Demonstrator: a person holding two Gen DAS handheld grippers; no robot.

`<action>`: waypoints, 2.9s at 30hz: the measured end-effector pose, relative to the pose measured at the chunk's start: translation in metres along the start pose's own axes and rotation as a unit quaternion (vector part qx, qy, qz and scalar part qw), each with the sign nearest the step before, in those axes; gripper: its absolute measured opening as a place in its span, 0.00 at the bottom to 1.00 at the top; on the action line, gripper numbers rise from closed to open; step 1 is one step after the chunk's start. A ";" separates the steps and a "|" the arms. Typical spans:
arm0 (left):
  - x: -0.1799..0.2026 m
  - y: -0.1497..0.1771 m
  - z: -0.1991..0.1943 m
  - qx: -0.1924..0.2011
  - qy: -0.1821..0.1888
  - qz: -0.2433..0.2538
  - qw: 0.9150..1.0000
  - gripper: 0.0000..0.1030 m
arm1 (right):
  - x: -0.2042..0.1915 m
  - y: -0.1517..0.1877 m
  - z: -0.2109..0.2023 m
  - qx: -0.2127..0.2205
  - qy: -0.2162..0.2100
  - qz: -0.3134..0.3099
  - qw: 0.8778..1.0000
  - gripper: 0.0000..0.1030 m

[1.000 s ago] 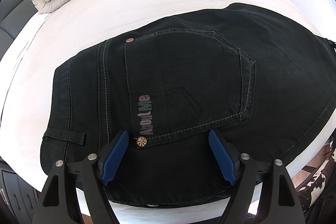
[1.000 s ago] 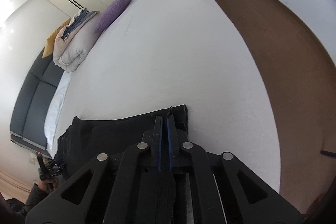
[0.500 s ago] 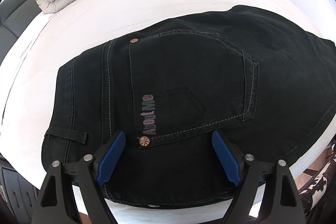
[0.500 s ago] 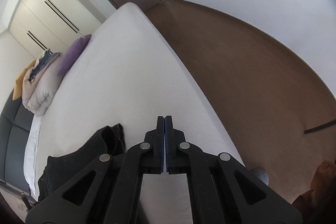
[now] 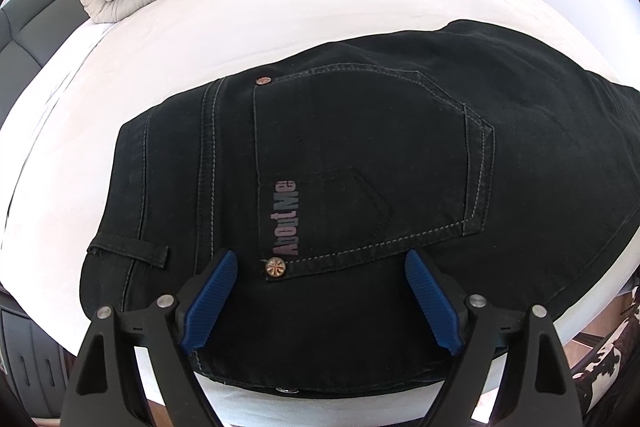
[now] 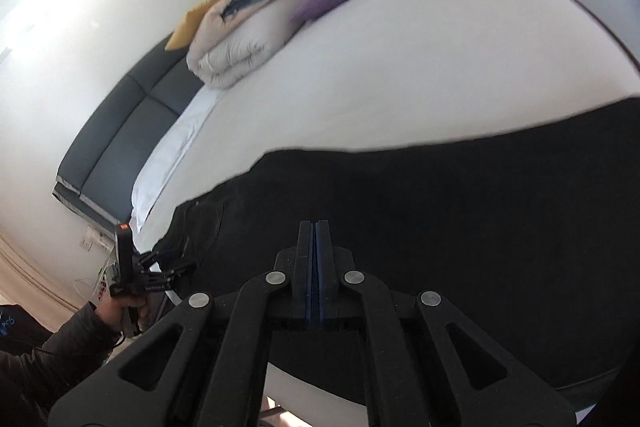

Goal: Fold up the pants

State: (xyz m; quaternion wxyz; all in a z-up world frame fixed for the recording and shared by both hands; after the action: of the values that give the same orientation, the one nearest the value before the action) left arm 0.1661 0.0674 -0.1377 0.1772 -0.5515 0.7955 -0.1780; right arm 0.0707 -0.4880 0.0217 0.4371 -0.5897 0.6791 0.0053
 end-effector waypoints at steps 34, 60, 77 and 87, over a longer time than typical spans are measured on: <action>-0.003 -0.047 -0.037 0.061 0.071 -0.005 0.996 0.81 | -0.020 -0.008 0.119 -0.105 0.013 0.039 0.994 0.03; 0.010 -0.051 0.043 0.044 0.097 0.006 0.994 0.90 | -0.009 -0.004 0.184 -0.054 -0.032 0.202 0.977 0.00; 0.028 -0.060 0.027 0.034 0.072 -0.012 0.997 0.86 | 0.079 -0.024 -0.079 0.203 0.118 0.217 0.948 0.06; 0.111 -0.068 0.017 0.057 0.151 -0.012 0.987 0.85 | 0.030 0.057 0.067 0.068 -0.029 0.230 0.970 0.00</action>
State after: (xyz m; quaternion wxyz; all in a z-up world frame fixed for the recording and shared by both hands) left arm 0.1926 -0.0611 -0.1295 0.0842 -0.5168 0.7951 -0.3059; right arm 0.0668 -0.4592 -0.0662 0.4825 -0.3862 0.7824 0.0772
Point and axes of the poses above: each gripper's, at about its wrist camera, not at the fingertips, and z roughly the way its jaws point, x to its right, y to its underside, the point moved 1 cm from there along z, roughly the way its jaws point, and after that the axes turned 1 degree about x, right-handed, at the moved point
